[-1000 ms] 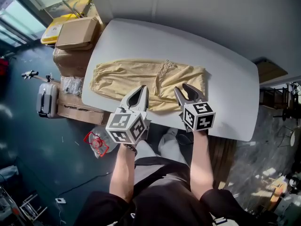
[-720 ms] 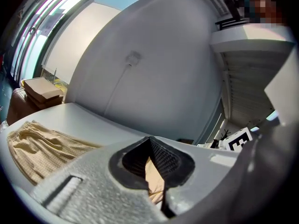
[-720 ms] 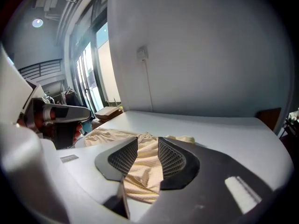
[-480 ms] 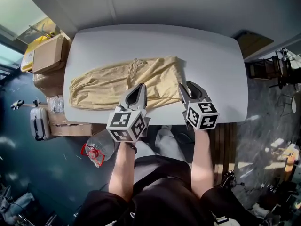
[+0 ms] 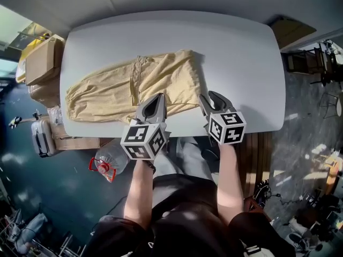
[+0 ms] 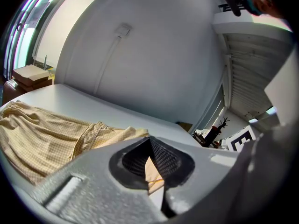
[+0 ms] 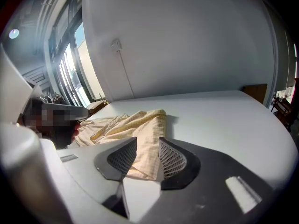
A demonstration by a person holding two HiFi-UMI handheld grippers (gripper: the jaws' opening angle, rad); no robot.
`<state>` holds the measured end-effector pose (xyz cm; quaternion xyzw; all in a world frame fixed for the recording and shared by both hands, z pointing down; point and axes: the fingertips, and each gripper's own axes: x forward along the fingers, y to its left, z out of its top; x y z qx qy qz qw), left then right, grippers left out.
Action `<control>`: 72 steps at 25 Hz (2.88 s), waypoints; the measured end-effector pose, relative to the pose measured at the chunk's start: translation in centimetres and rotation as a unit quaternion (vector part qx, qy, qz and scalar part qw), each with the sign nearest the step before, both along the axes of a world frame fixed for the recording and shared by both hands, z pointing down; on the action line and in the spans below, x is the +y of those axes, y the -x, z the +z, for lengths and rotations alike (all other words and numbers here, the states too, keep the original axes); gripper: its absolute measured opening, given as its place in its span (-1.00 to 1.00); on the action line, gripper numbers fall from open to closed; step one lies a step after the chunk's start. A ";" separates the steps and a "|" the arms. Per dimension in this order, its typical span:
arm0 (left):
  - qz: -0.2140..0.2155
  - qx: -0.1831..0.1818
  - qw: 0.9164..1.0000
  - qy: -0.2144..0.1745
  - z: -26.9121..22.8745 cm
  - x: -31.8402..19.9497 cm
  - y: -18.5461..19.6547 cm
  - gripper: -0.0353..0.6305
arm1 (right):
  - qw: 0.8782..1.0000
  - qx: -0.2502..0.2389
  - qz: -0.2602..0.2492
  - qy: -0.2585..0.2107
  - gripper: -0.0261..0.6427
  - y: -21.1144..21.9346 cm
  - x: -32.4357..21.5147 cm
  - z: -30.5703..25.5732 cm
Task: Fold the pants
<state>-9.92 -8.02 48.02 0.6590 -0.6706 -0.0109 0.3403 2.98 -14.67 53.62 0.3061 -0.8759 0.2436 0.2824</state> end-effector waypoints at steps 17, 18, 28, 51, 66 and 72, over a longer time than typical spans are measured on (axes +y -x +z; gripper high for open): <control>-0.051 0.028 0.997 0.049 5.6 0.9 0.5 -0.88 | 0.994 0.038 -0.037 0.092 -0.45 0.8 0.4 8.4; -0.054 0.029 0.997 0.049 5.6 1.0 0.4 -0.88 | 0.994 0.038 -0.040 0.092 -0.48 0.8 0.5 8.4; -0.056 0.022 0.997 0.043 4.8 1.1 0.4 -0.88 | 0.993 0.016 -0.051 0.104 -0.73 1.2 0.9 7.3; 0.127 0.039 0.991 0.031 5.1 -9.5 -16.8 -0.88 | 0.987 0.027 0.128 0.095 -0.73 -22.5 -4.4 6.3; 0.171 0.044 0.984 0.011 2.9 -9.4 -21.8 -0.88 | 0.979 0.042 0.189 0.067 -0.76 -30.0 -3.5 2.6; 0.133 0.042 0.990 -0.004 0.9 -6.6 -16.6 -0.88 | 0.984 0.036 0.175 0.022 -0.76 -26.8 -3.0 -2.5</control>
